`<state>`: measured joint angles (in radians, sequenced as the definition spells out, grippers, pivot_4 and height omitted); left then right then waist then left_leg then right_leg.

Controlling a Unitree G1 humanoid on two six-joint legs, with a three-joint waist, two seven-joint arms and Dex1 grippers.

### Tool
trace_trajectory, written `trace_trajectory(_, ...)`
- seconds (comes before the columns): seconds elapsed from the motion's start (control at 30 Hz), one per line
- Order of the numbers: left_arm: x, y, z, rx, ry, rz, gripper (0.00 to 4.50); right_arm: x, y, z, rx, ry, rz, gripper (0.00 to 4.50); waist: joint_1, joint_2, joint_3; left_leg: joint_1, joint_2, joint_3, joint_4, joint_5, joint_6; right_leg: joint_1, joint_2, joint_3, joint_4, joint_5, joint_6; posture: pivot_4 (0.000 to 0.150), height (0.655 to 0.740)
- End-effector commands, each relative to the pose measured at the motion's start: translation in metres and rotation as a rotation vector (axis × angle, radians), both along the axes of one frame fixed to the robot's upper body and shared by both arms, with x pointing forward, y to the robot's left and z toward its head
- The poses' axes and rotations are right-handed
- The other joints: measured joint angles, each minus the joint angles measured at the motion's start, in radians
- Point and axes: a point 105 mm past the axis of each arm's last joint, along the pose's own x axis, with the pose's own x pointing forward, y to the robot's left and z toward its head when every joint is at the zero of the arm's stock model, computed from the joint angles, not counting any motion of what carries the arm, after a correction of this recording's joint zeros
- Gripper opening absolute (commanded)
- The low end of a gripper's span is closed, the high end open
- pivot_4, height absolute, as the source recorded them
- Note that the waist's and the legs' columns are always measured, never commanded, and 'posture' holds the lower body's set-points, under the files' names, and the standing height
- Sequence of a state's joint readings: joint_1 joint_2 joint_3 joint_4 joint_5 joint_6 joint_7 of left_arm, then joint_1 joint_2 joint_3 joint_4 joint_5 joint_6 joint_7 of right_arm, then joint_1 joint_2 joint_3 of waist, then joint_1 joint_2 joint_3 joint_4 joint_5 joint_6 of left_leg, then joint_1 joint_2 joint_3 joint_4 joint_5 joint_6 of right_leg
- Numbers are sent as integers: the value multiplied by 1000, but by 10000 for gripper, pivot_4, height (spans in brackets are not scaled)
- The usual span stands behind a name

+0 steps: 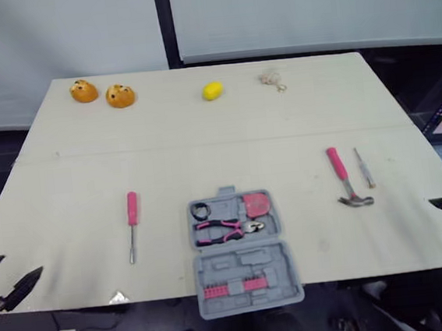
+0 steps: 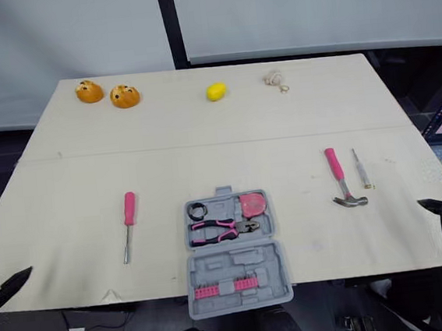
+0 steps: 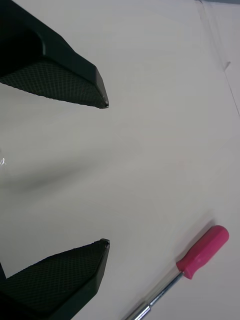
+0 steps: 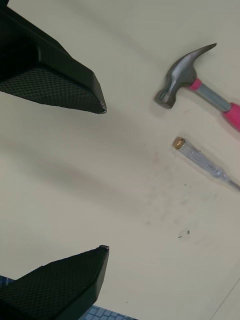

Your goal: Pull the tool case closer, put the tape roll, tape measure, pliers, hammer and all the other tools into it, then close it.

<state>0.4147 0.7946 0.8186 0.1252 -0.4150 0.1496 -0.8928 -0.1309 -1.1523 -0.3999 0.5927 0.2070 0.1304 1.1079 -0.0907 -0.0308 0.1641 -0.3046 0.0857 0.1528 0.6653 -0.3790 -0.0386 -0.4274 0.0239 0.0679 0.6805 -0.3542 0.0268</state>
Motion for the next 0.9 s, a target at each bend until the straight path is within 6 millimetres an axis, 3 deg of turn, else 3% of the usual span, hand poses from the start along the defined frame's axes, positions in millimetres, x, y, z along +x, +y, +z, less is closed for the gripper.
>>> trace_trajectory(0.03,-1,5,7,41,-8,-3,45000,2,0,20,-12,-88,-3,44513,-4,0,0,1,0,1,0,0,0,0,0,1,0,0,0,1500,7400)
trace_trajectory(0.13,5,-1,6,51,3,-39,45000,4,11,20,8,-106,29,44513,-7,-1,0,1,0,1,-1,0,0,1,0,1,0,1,1,1500,7400)
trace_trajectory(0.27,15,-23,5,94,50,-167,45000,10,46,25,69,-147,143,44513,-9,0,0,1,0,1,-2,0,-1,1,0,1,0,1,1,1500,7400)
trace_trajectory(0.33,11,-48,-2,39,159,-299,45000,13,68,27,108,-155,209,44513,-9,0,1,1,0,0,-2,0,-1,0,0,1,0,1,1,1500,7400)
trace_trajectory(0.4,8,-86,-10,54,245,-511,45000,12,105,22,165,-108,335,44513,-9,2,2,0,0,0,-2,0,-1,0,0,1,-1,1,2,1500,7400)
trace_trajectory(0.47,15,-116,-10,75,243,-655,45000,7,138,15,196,-44,462,44513,-7,2,2,0,0,-1,-2,0,-1,1,0,0,-2,1,2,1500,7400)
trace_trajectory(0.57,17,-148,-11,57,235,-801,45000,1,171,4,187,32,608,44513,1,2,2,0,0,-3,-2,0,-2,1,0,-1,-1,2,3,1500,7400)
trace_trajectory(0.6,18,-158,-12,56,226,-850,42543,-2,182,-2,188,67,660,44841,4,2,2,-1,0,-3,-2,0,-2,1,0,-1,-1,2,3,1500,7400)
trace_trajectory(0.67,24,-173,-17,58,230,-922,36715,-4,197,-15,166,114,753,39338,6,2,3,0,0,-3,-2,0,-2,1,0,0,-2,2,3,1500,7400)
trace_trajectory(0.73,31,-179,-27,94,253,-956,27065,0,205,-30,114,135,811,31399,6,2,3,-1,0,-3,-1,0,-2,1,0,-1,-2,2,3,1500,7400)
trace_trajectory(0.77,35,-181,-31,106,253,-966,26970,2,208,-37,96,144,832,26958,6,2,3,-1,0,-3,-1,0,-2,1,0,0,-2,2,3,1500,7400)
trace_trajectory(0.9,47,-189,-43,135,240,-985,26970,11,218,-53,24,142,895,26958,5,3,4,-1,-1,-2,-1,0,-1,0,0,0,-2,2,3,1500,7400)
